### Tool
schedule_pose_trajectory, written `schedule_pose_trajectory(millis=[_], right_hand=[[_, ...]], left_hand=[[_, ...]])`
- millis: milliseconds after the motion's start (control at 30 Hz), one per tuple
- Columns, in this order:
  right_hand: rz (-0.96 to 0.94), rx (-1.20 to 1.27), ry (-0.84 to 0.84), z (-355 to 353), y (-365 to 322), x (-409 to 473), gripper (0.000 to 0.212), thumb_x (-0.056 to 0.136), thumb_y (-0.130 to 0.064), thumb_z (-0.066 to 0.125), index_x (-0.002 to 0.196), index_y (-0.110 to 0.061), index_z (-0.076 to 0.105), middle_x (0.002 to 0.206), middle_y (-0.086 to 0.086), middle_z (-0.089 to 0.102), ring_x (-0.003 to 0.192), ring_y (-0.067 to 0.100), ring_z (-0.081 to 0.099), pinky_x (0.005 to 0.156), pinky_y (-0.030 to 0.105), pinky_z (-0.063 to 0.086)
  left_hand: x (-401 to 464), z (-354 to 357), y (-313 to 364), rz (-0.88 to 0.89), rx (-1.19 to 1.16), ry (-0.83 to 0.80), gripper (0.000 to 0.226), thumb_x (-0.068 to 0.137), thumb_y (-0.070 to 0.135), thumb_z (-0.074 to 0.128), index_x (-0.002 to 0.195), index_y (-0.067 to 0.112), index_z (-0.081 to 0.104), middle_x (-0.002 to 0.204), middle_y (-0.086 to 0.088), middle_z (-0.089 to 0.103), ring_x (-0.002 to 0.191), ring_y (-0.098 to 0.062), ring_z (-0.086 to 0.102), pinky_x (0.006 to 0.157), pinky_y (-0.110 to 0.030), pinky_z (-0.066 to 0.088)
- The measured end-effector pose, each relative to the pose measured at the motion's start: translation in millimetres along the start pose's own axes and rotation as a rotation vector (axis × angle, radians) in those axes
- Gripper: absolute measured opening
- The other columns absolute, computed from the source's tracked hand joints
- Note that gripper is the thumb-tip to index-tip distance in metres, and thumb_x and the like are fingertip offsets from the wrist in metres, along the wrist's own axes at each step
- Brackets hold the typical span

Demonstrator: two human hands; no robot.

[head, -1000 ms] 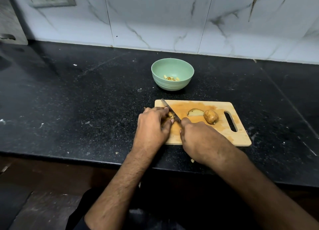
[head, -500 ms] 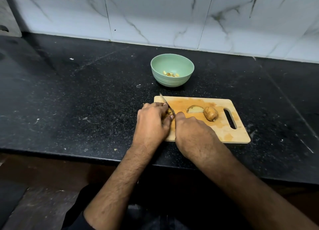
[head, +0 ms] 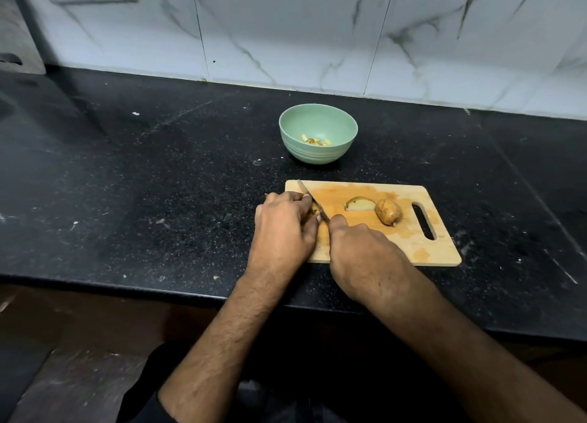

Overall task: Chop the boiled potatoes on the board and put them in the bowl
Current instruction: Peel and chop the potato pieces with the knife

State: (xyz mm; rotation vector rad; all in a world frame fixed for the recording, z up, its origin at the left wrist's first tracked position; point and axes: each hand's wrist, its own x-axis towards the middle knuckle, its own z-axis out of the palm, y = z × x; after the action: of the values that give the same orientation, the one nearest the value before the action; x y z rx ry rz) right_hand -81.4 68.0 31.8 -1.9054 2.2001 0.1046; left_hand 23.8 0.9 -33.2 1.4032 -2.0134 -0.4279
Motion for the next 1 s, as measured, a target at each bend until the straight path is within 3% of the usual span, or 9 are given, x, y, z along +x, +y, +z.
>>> schedule_pose_trajectory(millis=[100,233,400,733,1000], right_hand=[[0.009,0.002,-0.008,-1,-2,0,0.03,0.098,-0.007,0.038,0.128,-0.015,0.041,0.075,0.001,0.036,0.084,0.025,0.045,0.069,0.035,0.038],[0.016,0.002,-0.06,-4,-4,12,0.032,0.099,-0.01,0.04,0.131,-0.013,0.041,0.097,0.009,0.053,0.089,0.028,0.049,0.071,0.037,0.039],[-0.021,-0.009,-0.019,2,2,2,0.027,0.1,-0.009,0.037,0.126,-0.014,0.043,0.074,0.0,0.036,0.081,0.025,0.046,0.067,0.036,0.038],[-0.022,0.084,-0.127,12,39,-53,0.014,0.106,-0.021,0.037,0.12,-0.02,0.039,0.081,-0.002,0.046,0.079,0.022,0.052,0.068,0.038,0.04],[-0.052,0.106,-0.174,-6,58,-66,0.021,0.108,-0.037,0.032,0.116,-0.022,0.044,0.077,-0.004,0.051,0.055,0.005,0.043,0.043,0.02,0.033]], left_hand=[[2,0,-2,0.003,-0.001,-0.003,0.036,0.089,0.025,0.07,0.122,0.01,0.071,0.122,-0.007,0.068,0.112,-0.028,0.056,0.101,-0.046,0.046],[2,0,-3,-0.007,-0.01,0.001,0.036,0.087,0.023,0.071,0.121,0.01,0.072,0.121,-0.007,0.069,0.111,-0.027,0.057,0.101,-0.046,0.047],[-1,0,1,0.016,0.077,0.002,0.038,0.091,0.027,0.067,0.125,0.01,0.069,0.123,-0.009,0.068,0.112,-0.029,0.057,0.099,-0.048,0.047],[0,2,-2,0.001,0.06,-0.012,0.041,0.093,0.031,0.066,0.132,0.016,0.066,0.13,-0.005,0.065,0.119,-0.024,0.053,0.105,-0.048,0.044],[-4,-2,0,-0.006,0.005,-0.013,0.043,0.093,0.032,0.066,0.134,0.017,0.064,0.131,-0.002,0.064,0.119,-0.021,0.052,0.107,-0.048,0.043]])
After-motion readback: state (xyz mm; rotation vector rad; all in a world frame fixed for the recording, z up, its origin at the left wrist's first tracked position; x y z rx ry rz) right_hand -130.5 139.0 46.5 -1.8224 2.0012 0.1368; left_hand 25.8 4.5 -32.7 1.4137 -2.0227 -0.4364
